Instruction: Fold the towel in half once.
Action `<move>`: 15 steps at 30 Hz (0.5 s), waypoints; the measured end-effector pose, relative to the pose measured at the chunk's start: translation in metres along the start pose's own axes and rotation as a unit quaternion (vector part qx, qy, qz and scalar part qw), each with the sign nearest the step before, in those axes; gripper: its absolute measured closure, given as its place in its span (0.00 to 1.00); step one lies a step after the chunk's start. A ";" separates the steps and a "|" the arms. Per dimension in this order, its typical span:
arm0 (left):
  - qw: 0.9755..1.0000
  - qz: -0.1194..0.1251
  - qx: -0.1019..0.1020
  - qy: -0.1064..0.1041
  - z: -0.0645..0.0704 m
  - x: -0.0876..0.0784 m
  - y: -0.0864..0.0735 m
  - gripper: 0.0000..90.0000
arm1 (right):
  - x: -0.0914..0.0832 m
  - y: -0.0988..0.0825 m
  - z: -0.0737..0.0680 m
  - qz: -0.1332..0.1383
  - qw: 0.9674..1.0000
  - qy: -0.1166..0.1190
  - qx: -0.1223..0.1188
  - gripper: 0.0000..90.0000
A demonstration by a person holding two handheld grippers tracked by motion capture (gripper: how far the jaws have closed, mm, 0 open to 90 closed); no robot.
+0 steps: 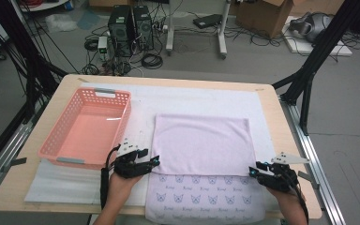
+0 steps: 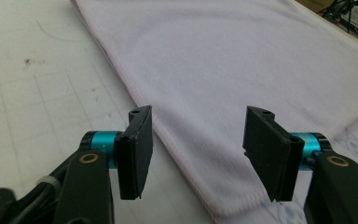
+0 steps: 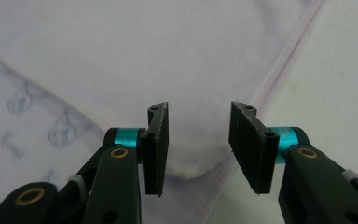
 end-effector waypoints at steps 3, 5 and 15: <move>1.000 -0.007 -0.001 -0.003 0.002 -0.007 -0.006 0.54 | -0.003 -0.013 -0.004 -0.008 1.000 -0.011 -0.004 0.69; 1.000 -0.013 0.001 -0.008 0.005 -0.010 -0.009 0.59 | -0.006 -0.014 -0.005 -0.006 1.000 -0.013 -0.004 0.73; 0.997 -0.062 0.034 0.015 0.014 -0.003 -0.016 0.82 | -0.003 -0.014 -0.011 -0.012 1.000 -0.023 0.006 0.93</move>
Point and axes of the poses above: each handheld gripper's, and its own axes: x roughly forward along the jaws, y roughly out of its top, z roughly to its right, the point moved 3 cm from there along x, roughly forward along the jaws, and after that the axes turned 4 degrees about -z, right-handed, at the moved point
